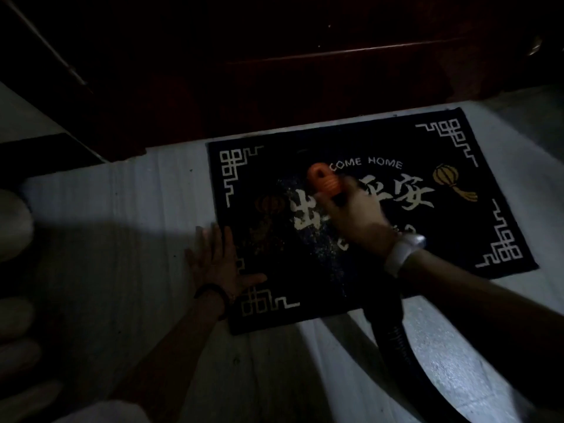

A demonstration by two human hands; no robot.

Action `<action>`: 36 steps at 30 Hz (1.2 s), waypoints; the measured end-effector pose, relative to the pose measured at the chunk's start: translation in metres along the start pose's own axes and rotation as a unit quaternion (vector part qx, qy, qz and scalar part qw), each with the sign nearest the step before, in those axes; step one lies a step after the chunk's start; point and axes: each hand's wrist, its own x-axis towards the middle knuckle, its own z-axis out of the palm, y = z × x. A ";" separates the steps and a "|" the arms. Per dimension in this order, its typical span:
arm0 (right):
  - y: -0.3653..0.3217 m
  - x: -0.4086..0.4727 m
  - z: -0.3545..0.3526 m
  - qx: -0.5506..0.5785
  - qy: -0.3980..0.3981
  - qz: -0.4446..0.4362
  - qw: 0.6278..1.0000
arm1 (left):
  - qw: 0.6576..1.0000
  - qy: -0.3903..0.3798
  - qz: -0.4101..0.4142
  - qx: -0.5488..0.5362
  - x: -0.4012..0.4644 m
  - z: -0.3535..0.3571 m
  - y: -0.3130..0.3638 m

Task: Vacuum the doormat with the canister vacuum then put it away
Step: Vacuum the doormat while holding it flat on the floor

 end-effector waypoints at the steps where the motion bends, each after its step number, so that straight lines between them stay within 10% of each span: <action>1: 0.008 0.005 -0.017 0.019 0.041 0.030 0.999 | 1.000 0.001 0.003 0.002 0.000 0.000 0.000; 4: 0.025 0.011 -0.038 -0.010 0.129 0.074 0.989 | 1.000 -0.002 0.001 -0.005 0.002 0.002 -0.001; 20: -0.024 -0.004 0.037 -0.037 -0.118 -0.070 0.990 | 1.000 0.006 -0.007 -0.002 0.002 -0.001 0.000; 28: 0.023 -0.090 0.028 -0.040 -0.094 -0.037 0.994 | 0.997 0.070 -0.003 -0.021 -0.028 0.016 0.003; 36: -0.004 -0.034 0.037 -0.053 -0.085 -0.085 0.991 | 0.998 -0.025 0.052 0.018 -0.059 0.035 -0.011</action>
